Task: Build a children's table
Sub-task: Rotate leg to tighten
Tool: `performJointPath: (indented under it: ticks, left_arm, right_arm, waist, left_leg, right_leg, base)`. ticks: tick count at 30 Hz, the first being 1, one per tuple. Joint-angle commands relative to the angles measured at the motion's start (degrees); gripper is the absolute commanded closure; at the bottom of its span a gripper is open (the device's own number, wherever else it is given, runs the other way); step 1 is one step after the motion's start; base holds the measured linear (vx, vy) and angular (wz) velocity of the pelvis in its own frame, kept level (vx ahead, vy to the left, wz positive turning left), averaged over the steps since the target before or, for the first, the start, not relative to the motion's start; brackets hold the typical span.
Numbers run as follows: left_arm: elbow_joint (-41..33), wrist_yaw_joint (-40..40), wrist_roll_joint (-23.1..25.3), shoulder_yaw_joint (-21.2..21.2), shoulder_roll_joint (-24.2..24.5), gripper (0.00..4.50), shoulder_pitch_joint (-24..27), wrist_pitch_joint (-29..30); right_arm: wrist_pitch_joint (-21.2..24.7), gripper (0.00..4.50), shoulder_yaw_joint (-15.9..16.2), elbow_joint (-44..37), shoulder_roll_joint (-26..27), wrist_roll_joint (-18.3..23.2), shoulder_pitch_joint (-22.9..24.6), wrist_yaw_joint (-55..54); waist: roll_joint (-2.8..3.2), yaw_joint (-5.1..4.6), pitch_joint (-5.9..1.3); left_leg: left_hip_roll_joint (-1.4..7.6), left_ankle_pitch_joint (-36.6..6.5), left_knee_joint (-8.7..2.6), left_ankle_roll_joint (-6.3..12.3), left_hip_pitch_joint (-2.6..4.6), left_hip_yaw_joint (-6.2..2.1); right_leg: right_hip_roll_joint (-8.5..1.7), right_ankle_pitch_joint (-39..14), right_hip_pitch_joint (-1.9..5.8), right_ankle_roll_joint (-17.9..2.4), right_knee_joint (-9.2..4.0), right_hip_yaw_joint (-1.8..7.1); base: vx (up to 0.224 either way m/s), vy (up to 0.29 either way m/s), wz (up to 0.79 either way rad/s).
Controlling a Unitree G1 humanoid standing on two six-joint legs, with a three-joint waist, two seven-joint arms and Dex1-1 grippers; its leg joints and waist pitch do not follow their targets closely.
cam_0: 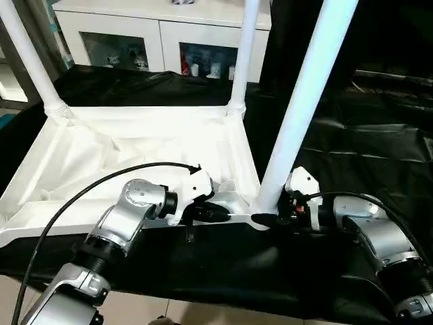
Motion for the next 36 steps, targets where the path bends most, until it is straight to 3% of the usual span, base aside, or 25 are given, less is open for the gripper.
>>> performJointPath:
  ticks: [1, 5, 7, 8, 9, 11, 13, 14, 20, 24, 25, 30, 32, 36]
  left_arm:
    - [-0.3, -1.1, -0.6, -0.9, -0.3, 4.50, 0.8, 0.6]
    - [-0.4, -1.1, -0.6, -1.0, -0.2, 4.50, 0.9, 0.8]
    - [3.0, 4.5, 1.0, 0.2, -2.0, 4.50, -0.3, -1.2]
    - [5.3, 8.7, 2.1, 1.1, -3.1, 4.50, -1.4, -1.7]
    - [6.6, 11.3, 2.7, 1.7, -3.8, 4.50, -2.0, -1.8]
    - [8.5, 15.3, 3.6, 2.4, -4.9, 4.50, -2.9, -1.4]
    - [12.1, 24.9, 4.8, 3.8, -8.6, 4.50, -5.3, 1.2]
    - [12.5, 26.1, 5.0, 3.9, -9.1, 4.50, -5.6, 1.6]
    - [16.6, 35.4, 6.4, 4.7, -13.9, 4.50, -8.0, 3.0]
    - [17.6, 35.7, 7.2, 4.1, -15.1, 4.50, -8.1, 0.5]
    - [17.6, 35.3, 7.2, 3.9, -15.1, 4.50, -8.0, 0.1]
    - [16.0, 32.3, 6.5, 3.2, -14.0, 4.50, -6.8, -0.8]
    - [15.5, 30.5, 6.1, 3.1, -13.2, 4.50, -6.3, -1.8]
    - [13.8, 25.7, 5.4, 2.9, -11.3, 4.50, -5.1, -4.0]
  right_arm:
    - [0.3, 1.67, 0.2, -0.1, 0.1, -0.2, -0.7, 0.6]
    - [0.2, 1.73, 0.3, 0.2, 0.3, -0.4, -0.4, 0.3]
    - [-2.2, 1.73, -2.4, 4.6, 3.5, -1.5, -1.4, -7.9]
    - [-2.9, 1.73, -3.8, 6.9, 5.1, -2.2, -2.0, -12.9]
    - [-3.1, 1.73, -4.5, 8.2, 6.0, -2.7, -2.4, -15.7]
    - [-3.0, 1.74, -6.0, 10.1, 7.7, -2.8, -2.8, -20.2]
    - [-1.1, 1.75, -9.4, 14.8, 13.2, -4.3, -3.7, -37.4]
    - [-0.7, 1.75, -9.8, 15.3, 13.9, -4.5, -3.8, -39.4]
    - [-0.4, 1.75, -10.7, 18.4, 20.6, -6.8, -4.5, -52.8]
    - [-3.3, 1.75, -12.2, 19.6, 23.9, -4.1, -5.7, -52.2]
    - [-3.7, 1.19, -12.6, 19.7, 24.2, -3.6, -5.8, -52.0]
    - [-5.3, 0.78, -14.1, 19.4, 23.4, -1.8, -6.9, -50.8]
    - [-5.5, 0.55, -13.8, 18.6, 21.8, -1.9, -7.6, -47.3]
    - [-4.3, 0.55, -10.8, 14.5, 17.2, -1.9, -6.8, -34.8]
  waist:
    - [-0.67, 0.02, -3.15]
    - [-0.56, -0.03, -3.17]
    - [-0.49, -0.17, -3.19]
    - [-0.21, -0.47, -3.09]
    - [-0.31, -0.72, -2.98]
    - [-0.37, -1.00, -3.10]
    - [-0.27, -1.45, -3.07]
    - [-0.36, -1.56, -3.13]
    - [-0.27, -1.42, -3.33]
    - [-0.16, -1.40, -3.19]
    - [-0.11, -1.43, -3.18]
    - [-0.06, -1.62, -3.14]
    - [-0.19, -1.65, -3.21]
    - [-0.33, -1.58, -3.31]
  left_leg:
    - [3.07, -11.7, -3.81, 3.72, 0.81, -1.13]
    - [3.07, -12.3, -3.84, 3.23, 0.87, -1.16]
    - [3.00, -12.2, -3.77, 3.07, 0.80, -1.11]
    - [2.87, -12.9, -3.93, 2.27, 0.72, -1.18]
    - [2.79, -14.0, -4.03, 1.66, 0.82, -1.17]
    - [2.83, -16.2, -4.23, 0.01, 1.00, -1.49]
    - [2.62, -17.2, -4.35, -1.15, 1.07, -1.56]
    - [2.69, -16.9, -4.39, -1.35, 1.06, -1.57]
    - [2.39, -14.3, -4.12, 0.13, 0.80, -1.37]
    - [2.52, -16.0, -4.32, 0.55, 0.79, -1.43]
    - [2.58, -16.6, -4.40, 0.49, 0.84, -1.49]
    - [2.60, -17.3, -4.57, 0.42, 0.72, -1.56]
    - [2.56, -17.0, -4.42, 0.93, 0.66, -1.52]
    - [2.56, -14.1, -4.10, 2.53, 0.37, -1.39]
  right_leg:
    - [-2.84, -7.7, 2.37, -14.6, -3.87, 1.62]
    - [-2.83, -8.2, 2.37, -14.5, -3.89, 1.62]
    - [-2.87, -7.8, 2.27, -14.7, -3.89, 1.65]
    - [-2.74, -8.9, 2.16, -14.5, -4.11, 1.60]
    - [-2.71, -10.5, 2.03, -14.2, -4.31, 1.58]
    - [-2.86, -15.0, 2.18, -12.6, -4.53, 1.54]
    - [-2.74, -16.0, 1.92, -11.9, -4.65, 1.60]
    - [-2.75, -15.8, 1.93, -11.8, -4.62, 1.63]
    - [-2.62, -11.1, 2.13, -11.6, -4.57, 1.66]
    - [-2.73, -12.7, 2.09, -11.2, -4.86, 1.67]
    - [-2.72, -13.3, 2.06, -11.0, -4.88, 1.66]
    - [-2.67, -13.1, 2.11, -10.9, -4.84, 1.61]
    - [-2.70, -12.9, 2.18, -11.1, -4.84, 1.61]
    - [-2.70, -8.8, 2.60, -12.3, -4.44, 1.57]
  base:
    - [0.000, 0.000, 0.00]
    - [0.000, 0.000, 0.00]
    - [0.000, 0.000, 0.00]
    - [0.000, 0.000, 0.00]
    - [0.000, 0.000, 0.00]
    - [0.000, 0.000, 0.00]
    - [0.000, 0.000, 0.00]
    - [0.000, 0.000, 0.00]
    - [0.000, 0.000, 0.00]
    - [0.000, 0.000, 0.00]
    - [0.000, 0.000, 0.00]
    - [0.000, 0.000, 0.00]
    - [0.000, 0.000, 0.00]
    - [0.000, 0.000, 0.00]
